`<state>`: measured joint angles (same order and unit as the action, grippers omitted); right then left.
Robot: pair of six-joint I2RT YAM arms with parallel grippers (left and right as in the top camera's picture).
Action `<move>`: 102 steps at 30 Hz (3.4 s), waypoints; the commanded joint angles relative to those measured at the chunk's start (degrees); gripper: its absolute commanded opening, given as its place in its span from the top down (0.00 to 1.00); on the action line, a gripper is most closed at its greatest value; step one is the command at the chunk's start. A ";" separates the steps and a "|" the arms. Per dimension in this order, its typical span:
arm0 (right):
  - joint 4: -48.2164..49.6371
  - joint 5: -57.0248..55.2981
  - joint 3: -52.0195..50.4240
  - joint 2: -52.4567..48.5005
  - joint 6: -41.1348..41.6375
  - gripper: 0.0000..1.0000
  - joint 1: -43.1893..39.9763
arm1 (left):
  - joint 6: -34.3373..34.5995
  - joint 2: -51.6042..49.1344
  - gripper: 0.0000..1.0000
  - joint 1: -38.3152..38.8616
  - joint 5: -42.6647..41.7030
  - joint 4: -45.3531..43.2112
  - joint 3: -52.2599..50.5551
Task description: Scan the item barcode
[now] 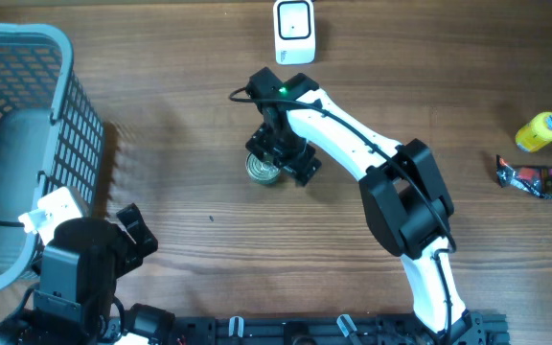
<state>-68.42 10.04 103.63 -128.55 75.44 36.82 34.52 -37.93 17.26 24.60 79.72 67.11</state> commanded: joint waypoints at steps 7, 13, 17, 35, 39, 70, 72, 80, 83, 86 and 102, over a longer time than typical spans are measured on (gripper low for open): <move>3.72 -1.46 0.83 1.49 15.10 0.00 4.26 | -1.09 -0.11 0.00 0.17 -0.11 -0.15 0.17; 10.38 -1.46 0.83 1.62 12.00 0.00 5.60 | -1.09 -0.11 0.00 0.17 -0.09 -0.15 0.17; 9.25 -3.67 0.83 1.60 13.64 0.00 5.60 | -1.09 -0.11 0.00 0.17 -0.11 -0.17 0.17; 14.78 -7.43 -0.07 0.61 13.79 0.00 5.60 | -1.11 -0.11 0.00 0.17 -0.09 -0.59 0.17; 14.43 -7.48 -1.68 0.50 15.19 0.00 5.60 | -1.11 -0.11 0.00 0.17 -0.09 -0.61 0.17; 11.85 -15.72 -2.03 -3.23 -11.98 0.21 5.53 | -1.09 -0.11 0.00 0.17 -0.11 -0.11 0.17; 11.82 -19.06 -2.03 -3.23 -26.01 0.15 5.35 | -1.09 -0.11 0.00 0.17 -0.11 -0.13 0.17; 8.17 -19.45 -2.03 -3.23 -77.70 0.00 3.56 | -1.09 -0.11 0.00 0.17 -0.11 -0.13 0.17; 8.07 -18.10 -2.03 -3.23 -77.83 0.00 3.15 | -1.09 -0.11 0.00 0.17 -0.11 -0.13 0.17; 8.46 -17.73 -2.03 -3.23 -79.87 0.00 3.13 | -1.09 -0.11 0.00 0.17 -0.11 -0.13 0.17; 2.89 -23.10 2.51 0.70 -45.18 0.00 3.72 | -1.09 -0.11 0.00 0.17 -0.11 -0.17 0.17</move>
<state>-64.58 -11.86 104.49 -130.32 16.97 40.18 34.52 -37.93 17.26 24.60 79.59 67.11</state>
